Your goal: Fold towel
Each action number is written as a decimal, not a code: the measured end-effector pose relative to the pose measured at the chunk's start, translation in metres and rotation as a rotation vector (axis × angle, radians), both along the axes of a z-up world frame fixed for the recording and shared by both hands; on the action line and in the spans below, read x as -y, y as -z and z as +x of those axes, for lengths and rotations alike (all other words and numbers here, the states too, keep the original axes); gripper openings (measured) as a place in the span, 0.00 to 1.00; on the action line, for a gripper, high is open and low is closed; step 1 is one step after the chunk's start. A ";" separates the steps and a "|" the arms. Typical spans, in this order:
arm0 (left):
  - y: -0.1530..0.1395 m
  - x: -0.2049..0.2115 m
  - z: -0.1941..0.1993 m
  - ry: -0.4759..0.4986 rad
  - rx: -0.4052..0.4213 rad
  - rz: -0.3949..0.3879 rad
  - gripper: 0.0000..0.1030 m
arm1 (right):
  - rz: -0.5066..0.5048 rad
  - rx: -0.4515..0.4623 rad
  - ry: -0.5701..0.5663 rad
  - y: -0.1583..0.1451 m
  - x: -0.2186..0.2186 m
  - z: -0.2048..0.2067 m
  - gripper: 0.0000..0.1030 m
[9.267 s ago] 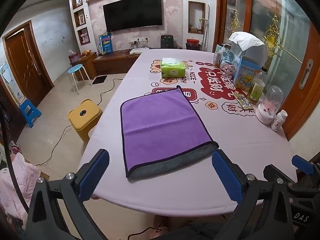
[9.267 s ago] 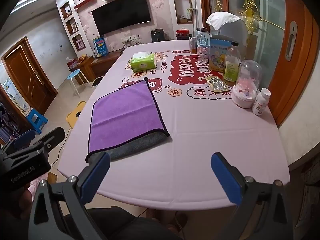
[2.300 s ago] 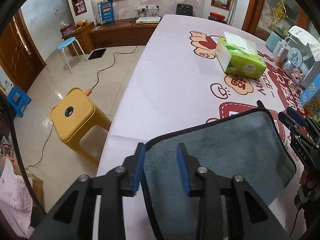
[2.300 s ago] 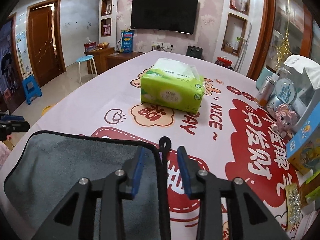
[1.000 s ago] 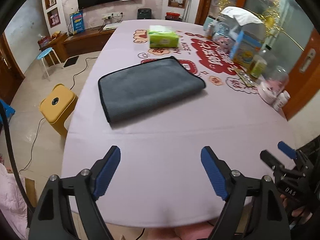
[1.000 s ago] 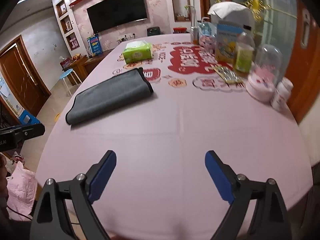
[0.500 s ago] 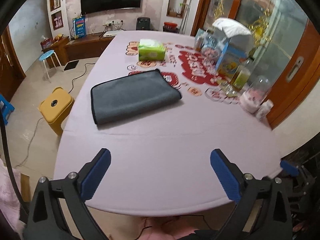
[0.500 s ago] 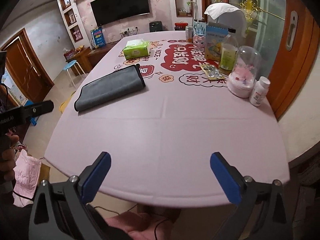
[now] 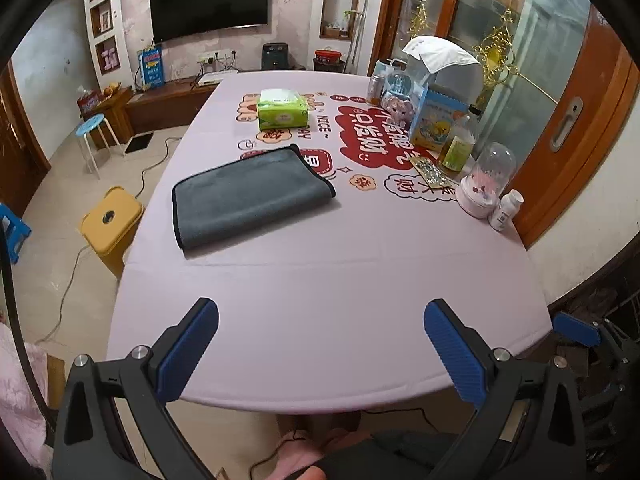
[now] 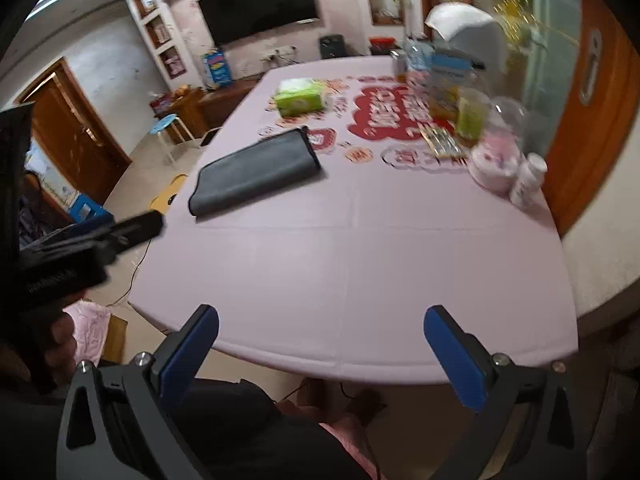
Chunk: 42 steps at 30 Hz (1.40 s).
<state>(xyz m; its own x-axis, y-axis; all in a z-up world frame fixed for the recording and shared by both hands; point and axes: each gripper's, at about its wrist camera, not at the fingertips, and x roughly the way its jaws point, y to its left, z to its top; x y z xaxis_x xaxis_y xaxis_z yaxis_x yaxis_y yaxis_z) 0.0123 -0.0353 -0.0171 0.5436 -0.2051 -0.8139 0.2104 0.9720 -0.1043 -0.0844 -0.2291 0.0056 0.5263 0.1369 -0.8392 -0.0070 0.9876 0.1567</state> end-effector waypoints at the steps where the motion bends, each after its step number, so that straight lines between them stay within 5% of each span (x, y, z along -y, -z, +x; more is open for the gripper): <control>1: 0.001 0.001 -0.001 -0.003 -0.001 0.002 0.99 | -0.014 0.008 -0.008 -0.001 -0.004 0.000 1.00; 15: -0.007 -0.001 -0.021 -0.098 0.118 0.115 0.99 | -0.009 0.071 0.092 0.002 -0.004 0.006 1.00; 42: 0.000 -0.011 -0.008 -0.126 0.100 0.146 0.99 | -0.030 0.058 0.071 0.007 -0.016 0.022 1.00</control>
